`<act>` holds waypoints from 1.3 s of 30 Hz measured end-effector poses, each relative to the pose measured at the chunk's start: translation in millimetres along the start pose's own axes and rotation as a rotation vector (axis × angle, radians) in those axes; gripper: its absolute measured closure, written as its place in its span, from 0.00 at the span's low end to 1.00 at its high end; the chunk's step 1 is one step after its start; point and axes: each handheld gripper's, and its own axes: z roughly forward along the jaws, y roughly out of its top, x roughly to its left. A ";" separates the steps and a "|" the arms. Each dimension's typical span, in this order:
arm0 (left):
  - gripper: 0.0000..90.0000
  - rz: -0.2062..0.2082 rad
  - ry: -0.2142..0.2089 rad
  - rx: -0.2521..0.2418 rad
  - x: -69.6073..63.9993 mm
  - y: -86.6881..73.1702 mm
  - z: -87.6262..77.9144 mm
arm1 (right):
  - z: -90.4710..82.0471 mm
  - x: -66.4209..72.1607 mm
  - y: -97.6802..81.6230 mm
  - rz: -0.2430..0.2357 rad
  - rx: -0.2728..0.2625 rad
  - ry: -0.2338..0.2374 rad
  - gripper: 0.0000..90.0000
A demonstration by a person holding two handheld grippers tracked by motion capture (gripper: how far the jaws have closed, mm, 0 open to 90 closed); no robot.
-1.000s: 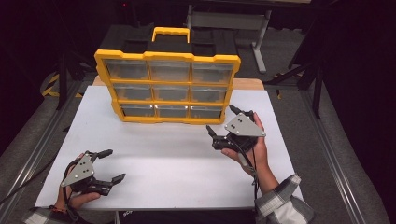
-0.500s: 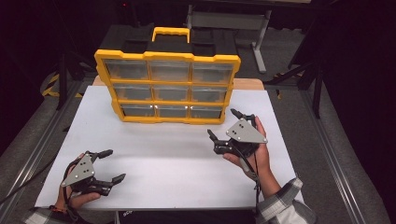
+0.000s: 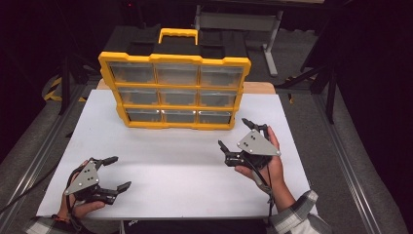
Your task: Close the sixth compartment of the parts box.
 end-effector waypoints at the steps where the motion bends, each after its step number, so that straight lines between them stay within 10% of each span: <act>1: 0.11 0.001 0.000 0.001 0.0 0.0 0.0 | -0.5 0.3 -0.6 0.000 0.001 0.003 0.11; 39: 0.11 0.002 -0.001 0.003 0.3 0.9 1.8 | -18.0 13.7 -63.0 0.003 0.050 0.030 0.11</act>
